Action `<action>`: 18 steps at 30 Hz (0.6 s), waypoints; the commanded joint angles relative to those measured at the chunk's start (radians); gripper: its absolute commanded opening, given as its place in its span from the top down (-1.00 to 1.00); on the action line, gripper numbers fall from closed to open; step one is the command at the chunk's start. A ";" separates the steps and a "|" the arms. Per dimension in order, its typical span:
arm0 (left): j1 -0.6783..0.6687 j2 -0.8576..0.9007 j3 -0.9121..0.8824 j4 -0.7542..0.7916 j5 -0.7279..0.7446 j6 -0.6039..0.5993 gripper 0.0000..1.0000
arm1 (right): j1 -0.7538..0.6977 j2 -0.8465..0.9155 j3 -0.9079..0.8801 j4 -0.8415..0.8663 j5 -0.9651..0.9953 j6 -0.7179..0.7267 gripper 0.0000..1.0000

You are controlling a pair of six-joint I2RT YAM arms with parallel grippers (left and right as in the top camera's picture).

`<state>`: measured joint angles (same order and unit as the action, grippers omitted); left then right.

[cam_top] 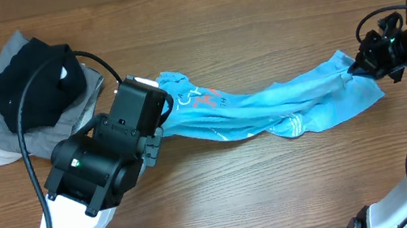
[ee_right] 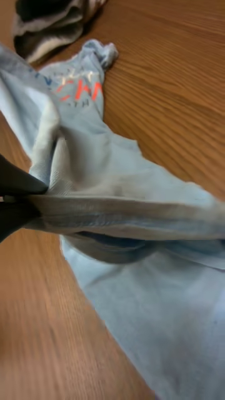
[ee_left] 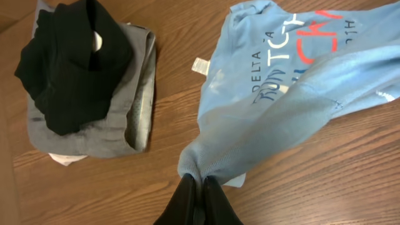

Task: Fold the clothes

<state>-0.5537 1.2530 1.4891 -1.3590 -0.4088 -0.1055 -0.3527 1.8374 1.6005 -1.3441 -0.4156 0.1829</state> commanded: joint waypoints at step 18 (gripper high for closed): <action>0.006 -0.005 0.013 -0.020 -0.100 -0.033 0.92 | -0.134 -0.092 0.351 -0.350 -0.007 -0.087 0.92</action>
<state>-0.5537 1.2530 1.4891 -1.3884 -0.4751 -0.1143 -0.5007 1.8023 1.9198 -1.6920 -0.4110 0.1291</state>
